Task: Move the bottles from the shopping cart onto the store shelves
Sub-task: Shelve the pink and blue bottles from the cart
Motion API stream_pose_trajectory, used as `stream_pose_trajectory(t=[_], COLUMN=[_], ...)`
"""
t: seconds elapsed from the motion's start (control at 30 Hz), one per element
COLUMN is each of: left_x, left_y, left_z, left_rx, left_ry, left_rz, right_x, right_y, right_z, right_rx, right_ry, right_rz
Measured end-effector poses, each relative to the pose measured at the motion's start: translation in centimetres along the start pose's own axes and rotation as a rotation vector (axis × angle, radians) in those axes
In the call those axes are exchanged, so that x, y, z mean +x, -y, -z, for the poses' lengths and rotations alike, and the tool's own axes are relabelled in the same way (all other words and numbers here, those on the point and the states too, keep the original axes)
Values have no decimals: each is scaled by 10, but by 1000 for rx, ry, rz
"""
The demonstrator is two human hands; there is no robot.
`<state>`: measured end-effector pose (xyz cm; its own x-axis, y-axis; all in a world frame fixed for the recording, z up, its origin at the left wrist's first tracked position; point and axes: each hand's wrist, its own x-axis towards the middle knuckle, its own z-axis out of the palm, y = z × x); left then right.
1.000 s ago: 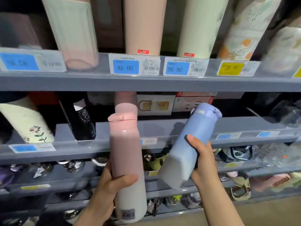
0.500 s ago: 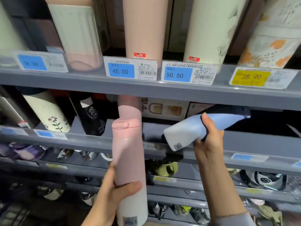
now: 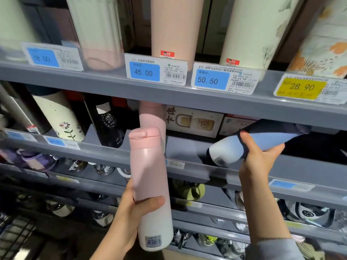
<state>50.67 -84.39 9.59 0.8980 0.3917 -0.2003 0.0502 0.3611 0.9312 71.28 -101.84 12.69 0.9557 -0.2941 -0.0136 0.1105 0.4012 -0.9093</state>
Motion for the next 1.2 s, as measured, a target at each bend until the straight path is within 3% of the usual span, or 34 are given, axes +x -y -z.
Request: stream_pose_trajectory(t=[0.2,0.47,1.2], left_x=[8,17,25], left_y=[1,8,10], left_z=[-8,-14,-26], left_rx=[8,3,79], left_ry=[23,56,126], left_rz=[16,80,111], right_x=[13,34,40], right_y=[3,8,4], right_z=[20,30,43], right_rx=[-259,-545,-480], right_ry=[94,344,452], right_rz=[159,57,63])
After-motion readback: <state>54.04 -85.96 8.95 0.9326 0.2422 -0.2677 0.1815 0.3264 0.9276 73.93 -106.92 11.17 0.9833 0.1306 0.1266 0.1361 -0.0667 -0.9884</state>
